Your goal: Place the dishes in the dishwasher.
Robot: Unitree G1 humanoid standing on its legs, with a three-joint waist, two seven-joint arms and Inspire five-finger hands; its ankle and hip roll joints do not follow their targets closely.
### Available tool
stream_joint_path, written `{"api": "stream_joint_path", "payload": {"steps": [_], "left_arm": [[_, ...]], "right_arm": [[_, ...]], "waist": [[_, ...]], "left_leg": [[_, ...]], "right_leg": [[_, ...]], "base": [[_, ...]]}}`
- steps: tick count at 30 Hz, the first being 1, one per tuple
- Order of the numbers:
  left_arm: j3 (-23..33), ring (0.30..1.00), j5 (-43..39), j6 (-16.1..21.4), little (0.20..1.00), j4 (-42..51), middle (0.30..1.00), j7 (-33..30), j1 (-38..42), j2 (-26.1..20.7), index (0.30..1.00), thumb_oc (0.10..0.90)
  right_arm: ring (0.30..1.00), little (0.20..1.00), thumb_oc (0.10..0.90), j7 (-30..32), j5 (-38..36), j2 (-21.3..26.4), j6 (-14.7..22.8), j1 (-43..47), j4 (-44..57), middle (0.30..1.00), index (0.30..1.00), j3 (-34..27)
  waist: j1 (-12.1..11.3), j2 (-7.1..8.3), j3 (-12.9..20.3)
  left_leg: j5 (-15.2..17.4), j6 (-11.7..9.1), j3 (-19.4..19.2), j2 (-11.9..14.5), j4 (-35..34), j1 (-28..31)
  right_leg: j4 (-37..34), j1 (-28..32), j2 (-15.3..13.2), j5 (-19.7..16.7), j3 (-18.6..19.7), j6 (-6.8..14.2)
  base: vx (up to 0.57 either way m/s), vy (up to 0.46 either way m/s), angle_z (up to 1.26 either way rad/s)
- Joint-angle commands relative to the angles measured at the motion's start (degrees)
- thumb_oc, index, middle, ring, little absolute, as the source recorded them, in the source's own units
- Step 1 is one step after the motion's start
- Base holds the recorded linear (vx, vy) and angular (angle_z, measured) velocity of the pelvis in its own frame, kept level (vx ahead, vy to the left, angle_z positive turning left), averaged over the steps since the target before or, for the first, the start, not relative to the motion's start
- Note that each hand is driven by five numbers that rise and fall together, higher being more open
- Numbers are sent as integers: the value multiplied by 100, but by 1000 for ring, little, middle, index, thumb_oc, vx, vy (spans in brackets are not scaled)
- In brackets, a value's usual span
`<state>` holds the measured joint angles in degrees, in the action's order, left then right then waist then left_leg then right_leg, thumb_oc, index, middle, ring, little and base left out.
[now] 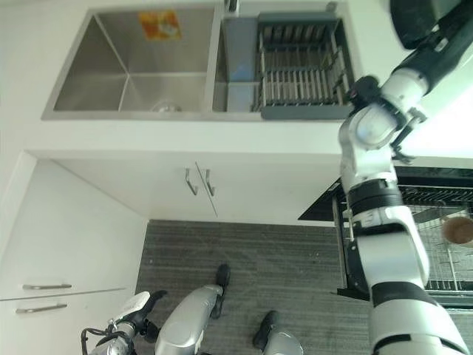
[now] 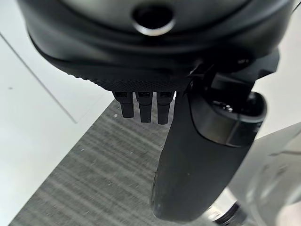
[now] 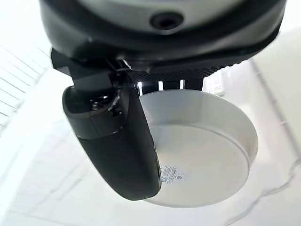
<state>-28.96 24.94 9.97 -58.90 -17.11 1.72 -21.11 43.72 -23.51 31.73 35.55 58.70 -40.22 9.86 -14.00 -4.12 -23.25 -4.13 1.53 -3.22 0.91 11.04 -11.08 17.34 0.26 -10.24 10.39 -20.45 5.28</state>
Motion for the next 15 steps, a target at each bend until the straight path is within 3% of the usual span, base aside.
{"api": "stream_joint_path", "payload": {"steps": [1,4,15], "left_arm": [[-189,900,-296,-75,900,-308,900,-74,-234,95,900,800],[41,900,-555,-233,900,-479,900,55,-193,235,900,800],[706,900,-660,-555,900,-544,900,361,-97,360,900,800]], "right_arm": [[300,300,400,-403,-56,307,971,-23,498,300,300,-7],[300,300,400,-757,171,114,957,-731,1381,300,300,-208],[300,300,400,-1450,507,-79,502,-2780,3263,300,300,-483]], "waist": [[-50,227,969],[179,281,1190],[993,316,1367]], "left_leg": [[1273,-201,86,-104,615,203],[1309,-270,-35,-10,615,333],[1290,-457,-520,364,615,542]], "right_leg": [[-15,-90,274,102,-36,-106],[-15,-69,345,141,91,-138],[-15,-235,426,94,454,-139]], "base": [[-144,-171,-31],[-168,-174,-28],[-75,-69,-33]]}}
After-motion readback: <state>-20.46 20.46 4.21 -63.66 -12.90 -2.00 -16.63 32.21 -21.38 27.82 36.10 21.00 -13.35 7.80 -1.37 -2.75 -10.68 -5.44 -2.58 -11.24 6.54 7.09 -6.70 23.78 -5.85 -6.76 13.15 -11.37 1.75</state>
